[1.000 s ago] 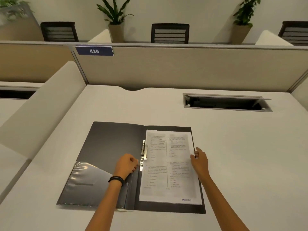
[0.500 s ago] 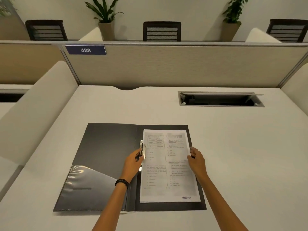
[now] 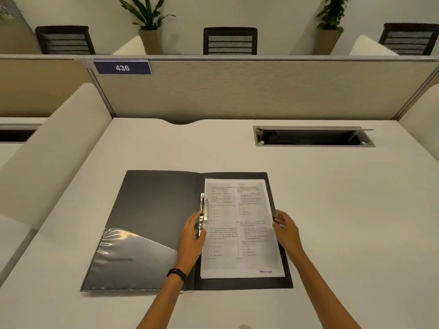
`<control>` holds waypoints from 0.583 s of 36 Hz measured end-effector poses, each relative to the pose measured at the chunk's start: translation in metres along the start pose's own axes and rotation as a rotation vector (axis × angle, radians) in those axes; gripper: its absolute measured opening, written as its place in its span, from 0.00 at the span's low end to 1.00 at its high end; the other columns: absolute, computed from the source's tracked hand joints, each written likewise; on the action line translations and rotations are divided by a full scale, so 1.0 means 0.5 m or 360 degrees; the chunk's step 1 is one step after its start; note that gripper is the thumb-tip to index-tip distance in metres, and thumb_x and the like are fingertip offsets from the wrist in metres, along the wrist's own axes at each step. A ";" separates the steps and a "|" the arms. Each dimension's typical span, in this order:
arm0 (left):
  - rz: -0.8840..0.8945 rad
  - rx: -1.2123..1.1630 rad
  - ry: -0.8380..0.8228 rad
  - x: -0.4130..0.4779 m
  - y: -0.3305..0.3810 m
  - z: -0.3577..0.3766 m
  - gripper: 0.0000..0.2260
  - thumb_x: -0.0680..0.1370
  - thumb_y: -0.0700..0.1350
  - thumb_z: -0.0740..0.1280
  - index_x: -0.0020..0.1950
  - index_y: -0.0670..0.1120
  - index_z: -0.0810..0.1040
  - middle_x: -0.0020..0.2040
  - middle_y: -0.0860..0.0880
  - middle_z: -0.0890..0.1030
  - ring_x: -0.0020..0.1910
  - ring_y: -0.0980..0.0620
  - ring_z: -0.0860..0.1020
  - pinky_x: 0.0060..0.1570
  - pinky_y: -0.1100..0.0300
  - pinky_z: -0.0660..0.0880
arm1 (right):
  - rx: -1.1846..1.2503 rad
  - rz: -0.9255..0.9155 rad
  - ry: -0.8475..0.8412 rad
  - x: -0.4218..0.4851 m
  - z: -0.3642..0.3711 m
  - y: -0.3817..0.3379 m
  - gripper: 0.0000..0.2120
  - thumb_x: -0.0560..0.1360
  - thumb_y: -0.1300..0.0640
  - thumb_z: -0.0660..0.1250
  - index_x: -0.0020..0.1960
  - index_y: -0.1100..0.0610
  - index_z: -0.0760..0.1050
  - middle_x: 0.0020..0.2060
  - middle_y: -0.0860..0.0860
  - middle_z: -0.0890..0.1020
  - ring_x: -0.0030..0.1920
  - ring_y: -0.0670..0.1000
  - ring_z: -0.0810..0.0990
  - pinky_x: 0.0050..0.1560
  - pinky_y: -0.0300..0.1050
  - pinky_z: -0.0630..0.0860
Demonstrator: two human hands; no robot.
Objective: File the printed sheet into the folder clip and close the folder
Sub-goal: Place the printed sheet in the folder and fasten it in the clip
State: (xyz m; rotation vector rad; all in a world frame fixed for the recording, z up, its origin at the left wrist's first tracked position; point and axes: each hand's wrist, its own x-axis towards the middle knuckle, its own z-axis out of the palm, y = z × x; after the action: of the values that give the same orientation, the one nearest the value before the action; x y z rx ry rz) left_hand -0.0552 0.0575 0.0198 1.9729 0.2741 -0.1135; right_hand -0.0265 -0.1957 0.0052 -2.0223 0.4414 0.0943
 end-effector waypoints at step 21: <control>-0.0120 -0.0052 -0.0007 -0.079 -0.026 0.023 0.19 0.78 0.41 0.63 0.68 0.44 0.66 0.66 0.43 0.73 0.64 0.45 0.73 0.61 0.47 0.73 | -0.0027 -0.0121 -0.0136 -0.050 -0.007 0.037 0.17 0.76 0.62 0.61 0.65 0.57 0.66 0.63 0.56 0.72 0.60 0.51 0.73 0.56 0.42 0.71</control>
State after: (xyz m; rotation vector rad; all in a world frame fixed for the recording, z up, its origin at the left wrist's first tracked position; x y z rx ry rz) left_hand -0.0959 0.0465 0.0114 1.9303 0.3451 -0.1611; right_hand -0.0566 -0.1996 -0.0026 -2.0410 0.3102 0.1374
